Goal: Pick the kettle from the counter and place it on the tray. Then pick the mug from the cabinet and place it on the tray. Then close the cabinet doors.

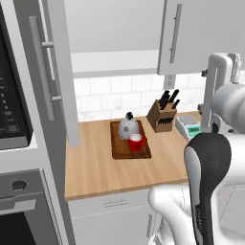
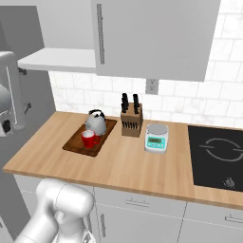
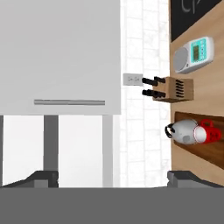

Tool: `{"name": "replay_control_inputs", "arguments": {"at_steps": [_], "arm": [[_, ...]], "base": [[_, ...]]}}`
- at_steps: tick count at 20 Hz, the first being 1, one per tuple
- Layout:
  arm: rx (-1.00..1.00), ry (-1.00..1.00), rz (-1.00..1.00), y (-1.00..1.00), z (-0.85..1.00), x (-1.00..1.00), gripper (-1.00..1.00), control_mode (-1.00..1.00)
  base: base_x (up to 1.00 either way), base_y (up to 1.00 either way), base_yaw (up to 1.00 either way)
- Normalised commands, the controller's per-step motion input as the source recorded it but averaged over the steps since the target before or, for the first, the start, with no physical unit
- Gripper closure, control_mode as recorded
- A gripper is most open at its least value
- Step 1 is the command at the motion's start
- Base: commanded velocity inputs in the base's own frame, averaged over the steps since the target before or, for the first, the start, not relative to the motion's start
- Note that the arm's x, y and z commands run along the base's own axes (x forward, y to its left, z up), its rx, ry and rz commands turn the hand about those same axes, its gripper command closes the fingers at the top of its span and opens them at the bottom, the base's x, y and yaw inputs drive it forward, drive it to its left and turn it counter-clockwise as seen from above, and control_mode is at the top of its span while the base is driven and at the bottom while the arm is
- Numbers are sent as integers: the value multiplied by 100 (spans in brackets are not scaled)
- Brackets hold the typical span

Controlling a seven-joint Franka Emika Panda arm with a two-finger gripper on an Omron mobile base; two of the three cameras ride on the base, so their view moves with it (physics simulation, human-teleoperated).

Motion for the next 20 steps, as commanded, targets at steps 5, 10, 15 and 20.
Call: {"name": "replay_control_inputs", "arguments": {"at_steps": [5,10,15,20], "arm": [[0,0,0,36,4,-65,-100,-100],[-1,0,0,54,0,-62,-100,-100],[-1,-2,0,57,0,-51,-100,-100],[-2,0,0,60,0,-38,-100,-100]], "base": [[0,0,0],[0,0,0],[0,0,0],[0,0,0]]}}
